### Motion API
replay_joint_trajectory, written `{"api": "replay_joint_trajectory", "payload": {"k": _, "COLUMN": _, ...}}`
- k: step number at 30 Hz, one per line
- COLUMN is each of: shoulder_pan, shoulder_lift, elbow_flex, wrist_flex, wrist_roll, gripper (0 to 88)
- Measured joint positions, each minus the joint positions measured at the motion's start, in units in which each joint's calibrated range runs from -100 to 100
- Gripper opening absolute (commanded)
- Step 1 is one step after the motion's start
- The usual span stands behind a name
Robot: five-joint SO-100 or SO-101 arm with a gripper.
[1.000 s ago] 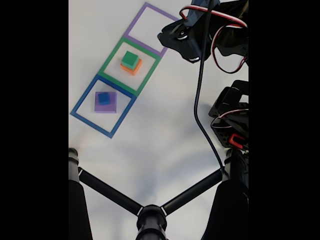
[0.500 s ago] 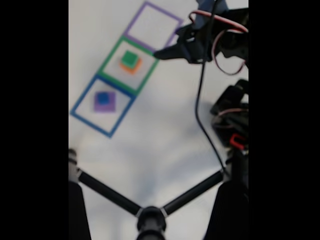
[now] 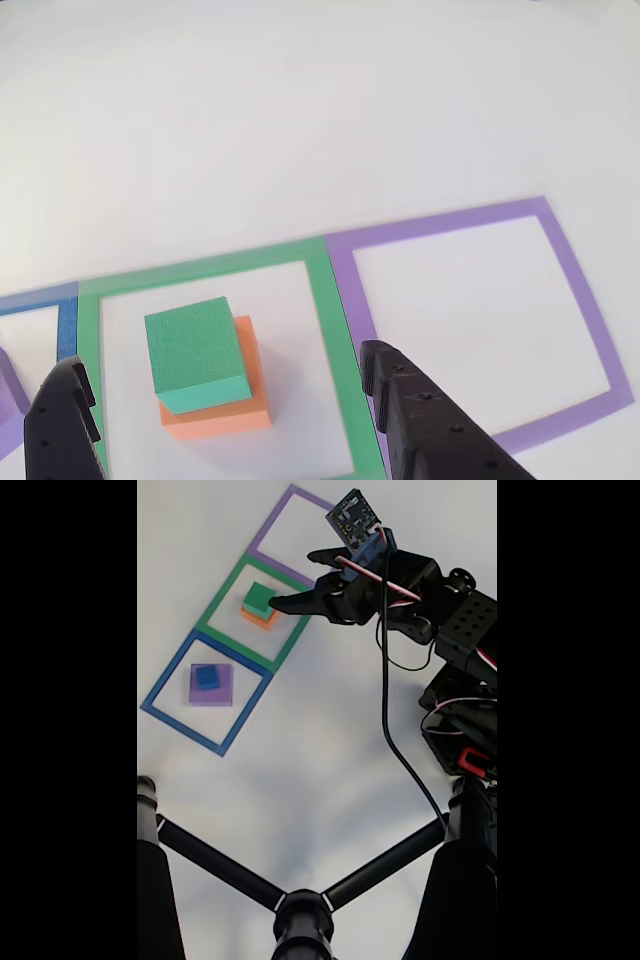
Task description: Tower of hanoi
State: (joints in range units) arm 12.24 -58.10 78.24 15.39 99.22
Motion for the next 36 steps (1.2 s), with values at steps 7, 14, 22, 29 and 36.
{"api": "replay_joint_trajectory", "payload": {"k": 7, "shoulder_pan": -3.79, "shoulder_lift": 11.92, "elbow_flex": 2.84, "wrist_flex": -16.86, "wrist_roll": 0.59, "gripper": 32.4}}
{"api": "replay_joint_trajectory", "payload": {"k": 14, "shoulder_pan": -4.08, "shoulder_lift": 25.61, "elbow_flex": 2.84, "wrist_flex": -31.02, "wrist_roll": 0.59, "gripper": 33.3}}
{"api": "replay_joint_trajectory", "payload": {"k": 22, "shoulder_pan": -4.08, "shoulder_lift": 35.26, "elbow_flex": 2.84, "wrist_flex": -40.13, "wrist_roll": 0.59, "gripper": 32.2}}
{"api": "replay_joint_trajectory", "payload": {"k": 29, "shoulder_pan": -4.47, "shoulder_lift": 43.74, "elbow_flex": 1.03, "wrist_flex": -46.77, "wrist_roll": 0.59, "gripper": 32.1}}
{"api": "replay_joint_trajectory", "payload": {"k": 36, "shoulder_pan": -6.12, "shoulder_lift": 45.42, "elbow_flex": -0.17, "wrist_flex": -48.12, "wrist_roll": 0.59, "gripper": 31.7}}
